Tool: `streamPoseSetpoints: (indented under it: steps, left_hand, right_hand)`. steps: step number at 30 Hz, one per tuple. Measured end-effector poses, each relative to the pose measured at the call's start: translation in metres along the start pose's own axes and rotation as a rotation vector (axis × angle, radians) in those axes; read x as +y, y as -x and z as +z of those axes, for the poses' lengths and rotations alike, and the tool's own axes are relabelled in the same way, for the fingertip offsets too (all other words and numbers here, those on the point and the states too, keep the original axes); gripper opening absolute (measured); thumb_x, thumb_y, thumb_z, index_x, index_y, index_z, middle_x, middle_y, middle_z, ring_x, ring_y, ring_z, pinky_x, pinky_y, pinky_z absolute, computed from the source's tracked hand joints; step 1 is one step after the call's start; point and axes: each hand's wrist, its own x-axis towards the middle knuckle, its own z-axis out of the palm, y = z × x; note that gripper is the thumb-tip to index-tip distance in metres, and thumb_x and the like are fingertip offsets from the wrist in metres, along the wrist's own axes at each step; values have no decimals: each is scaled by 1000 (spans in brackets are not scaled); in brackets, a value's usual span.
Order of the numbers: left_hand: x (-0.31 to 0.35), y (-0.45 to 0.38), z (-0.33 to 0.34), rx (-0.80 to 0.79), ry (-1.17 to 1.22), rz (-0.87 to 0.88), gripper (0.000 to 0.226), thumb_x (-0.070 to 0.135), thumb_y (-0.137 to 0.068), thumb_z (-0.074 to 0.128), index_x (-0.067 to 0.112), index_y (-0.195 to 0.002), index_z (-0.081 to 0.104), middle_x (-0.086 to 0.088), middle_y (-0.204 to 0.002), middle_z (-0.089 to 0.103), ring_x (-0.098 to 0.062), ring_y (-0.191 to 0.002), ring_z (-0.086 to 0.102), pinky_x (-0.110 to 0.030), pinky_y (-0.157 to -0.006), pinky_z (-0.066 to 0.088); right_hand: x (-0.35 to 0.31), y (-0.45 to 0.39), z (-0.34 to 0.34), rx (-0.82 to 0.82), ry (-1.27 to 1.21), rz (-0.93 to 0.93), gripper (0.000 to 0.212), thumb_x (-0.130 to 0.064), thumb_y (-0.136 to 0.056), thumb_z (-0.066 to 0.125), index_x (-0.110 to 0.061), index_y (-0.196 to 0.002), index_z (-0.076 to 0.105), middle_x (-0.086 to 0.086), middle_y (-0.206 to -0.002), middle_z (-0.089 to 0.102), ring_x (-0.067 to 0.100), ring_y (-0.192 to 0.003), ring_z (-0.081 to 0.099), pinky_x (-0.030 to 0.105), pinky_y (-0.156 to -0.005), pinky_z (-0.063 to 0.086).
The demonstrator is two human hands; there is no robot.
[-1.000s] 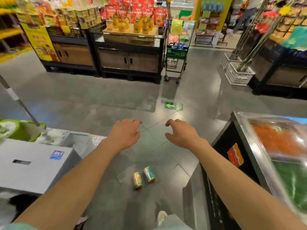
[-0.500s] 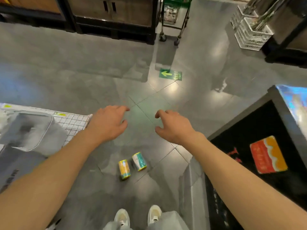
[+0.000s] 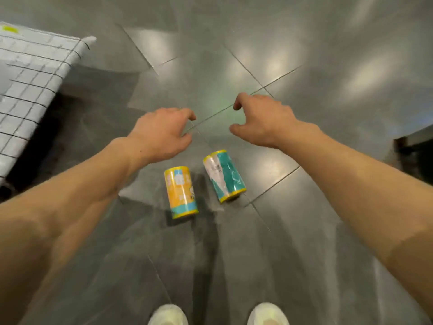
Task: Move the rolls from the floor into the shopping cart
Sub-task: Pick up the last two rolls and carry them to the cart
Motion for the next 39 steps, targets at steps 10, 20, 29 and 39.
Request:
streamPoseSetpoints:
  steps: [10, 20, 29, 39]
  left_hand:
    - [-45, -16, 72, -44, -21, -85, 46, 34, -95, 55, 24, -139, 50, -4, -134, 61, -29, -125, 55, -44, -97, 50]
    - [-51, 12, 106, -189, 58, -224, 54, 45, -90, 58, 25, -139, 46, -5, -136, 58, -32, -123, 56, -50, -100, 49]
    - [-35, 34, 137, -262, 487, -621, 79, 66, -86, 62, 10, -138, 41, -16, -136, 54, -35, -120, 57, -37, -91, 47]
    - [-5, 34, 171, -149, 690, -842, 100, 70, -64, 79, 9, -134, 43, -12, -128, 58, -33, -116, 59, -42, -97, 51]
  right_hand:
    - [10, -36, 96, -68, -39, 38, 63, -56, -89, 64, -22, -139, 45, 10, -133, 58, 33, -121, 56, 38, -81, 37]
    - [-12, -25, 152, -233, -260, 204, 98, -72, -76, 69, -17, -146, 29, 15, -136, 57, 38, -122, 58, 50, -100, 51]
    - [-24, -13, 180, -191, -498, 458, 92, -54, -73, 82, -9, -139, 37, 14, -132, 56, 34, -117, 59, 40, -90, 51]
    - [-3, -5, 161, -24, -888, 568, 75, -48, -73, 84, -17, -128, 43, 7, -117, 59, 25, -100, 65, 40, -82, 58]
